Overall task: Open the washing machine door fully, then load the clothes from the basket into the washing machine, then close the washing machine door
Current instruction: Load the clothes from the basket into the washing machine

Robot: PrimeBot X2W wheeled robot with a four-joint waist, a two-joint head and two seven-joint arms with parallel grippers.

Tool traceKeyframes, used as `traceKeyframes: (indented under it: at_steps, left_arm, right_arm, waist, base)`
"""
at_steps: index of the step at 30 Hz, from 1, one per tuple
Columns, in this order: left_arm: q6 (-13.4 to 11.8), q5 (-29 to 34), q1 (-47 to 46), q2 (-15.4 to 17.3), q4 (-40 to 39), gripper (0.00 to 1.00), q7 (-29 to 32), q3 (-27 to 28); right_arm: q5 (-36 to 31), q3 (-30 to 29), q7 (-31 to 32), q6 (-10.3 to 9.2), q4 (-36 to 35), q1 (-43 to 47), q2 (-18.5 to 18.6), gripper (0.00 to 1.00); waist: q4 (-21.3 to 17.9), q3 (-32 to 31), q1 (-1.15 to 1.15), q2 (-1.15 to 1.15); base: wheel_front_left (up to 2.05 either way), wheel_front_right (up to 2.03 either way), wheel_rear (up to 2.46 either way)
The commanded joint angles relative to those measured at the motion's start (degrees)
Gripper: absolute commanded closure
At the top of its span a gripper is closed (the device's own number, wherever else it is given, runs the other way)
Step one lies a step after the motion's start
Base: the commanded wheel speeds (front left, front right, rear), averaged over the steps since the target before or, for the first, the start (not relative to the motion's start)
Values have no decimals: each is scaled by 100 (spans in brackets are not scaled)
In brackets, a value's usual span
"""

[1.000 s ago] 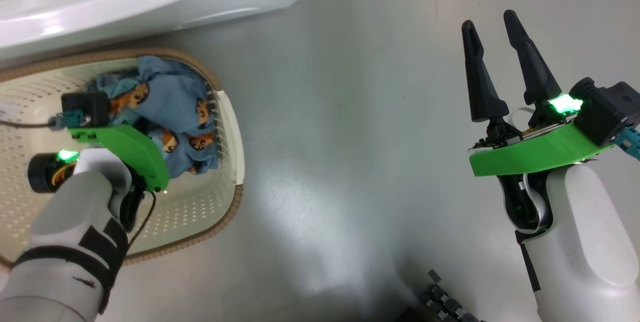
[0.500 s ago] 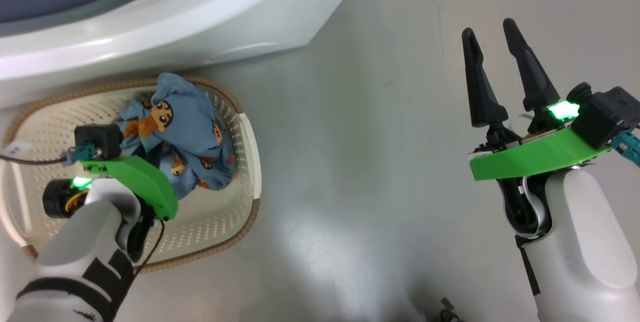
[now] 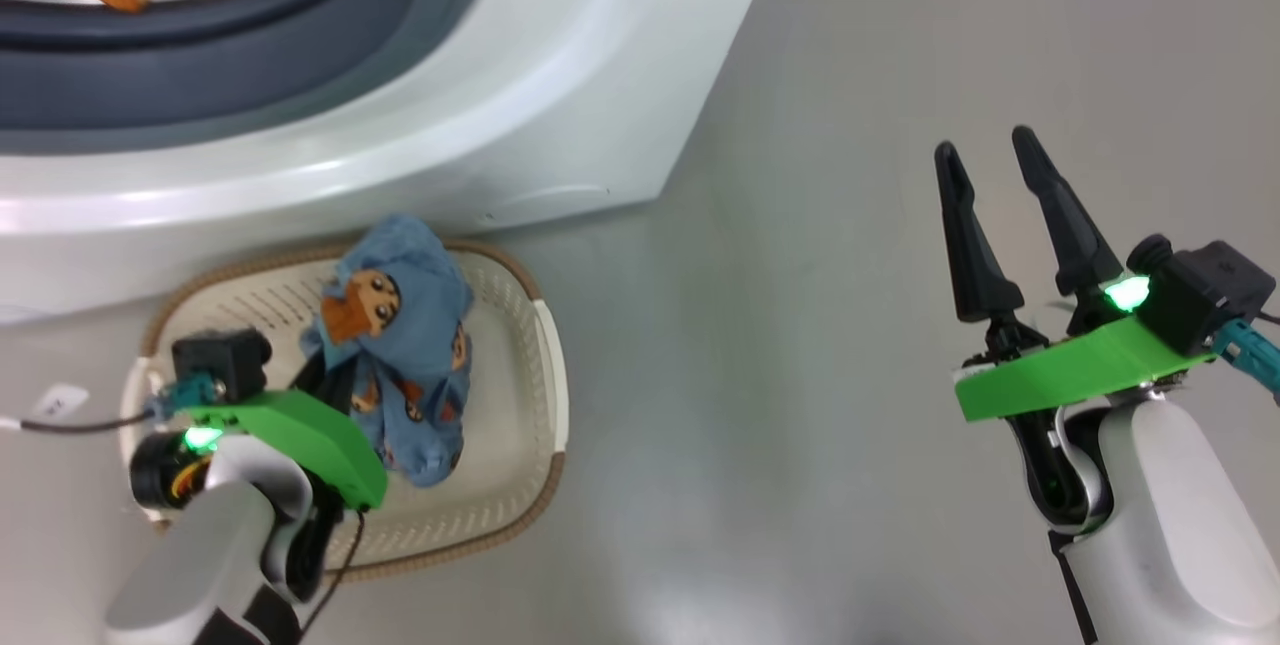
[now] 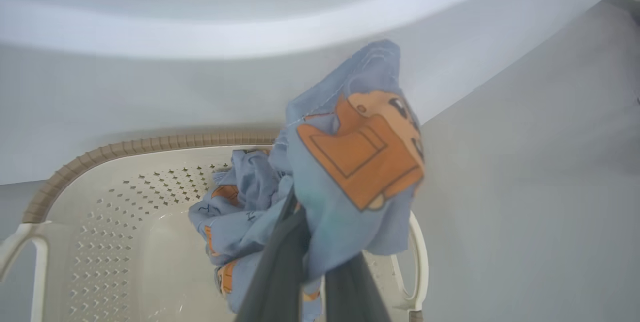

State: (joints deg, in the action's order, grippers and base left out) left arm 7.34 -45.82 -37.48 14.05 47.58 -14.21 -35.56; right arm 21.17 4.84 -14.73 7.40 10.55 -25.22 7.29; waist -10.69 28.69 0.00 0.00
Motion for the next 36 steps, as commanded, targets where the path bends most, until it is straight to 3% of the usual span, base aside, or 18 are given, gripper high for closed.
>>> traceKeyframes:
  at_steps: [1,21,36]
  left_arm:
    - [14,162,256,105,-263,100,-78,335]
    - [-253,1194,1814,-162,-2301,100,-78,1682]
    - [-883,1716,2526,-101,-3779,100,-79,2186]
  right_arm:
    - [-17,92,-27,9,-92,220,62,0]
    - [-17,174,-27,9,127,871,260,0]
    - [-34,83,-27,9,108,1127,331,0]
  waist:
    - [249,-516,0,0]
    - [729,-1892,0,0]
    - [885,-2357,0,0]
  base:
    - [0,0,0]
    - [0,0,0]
    - [0,0,0]
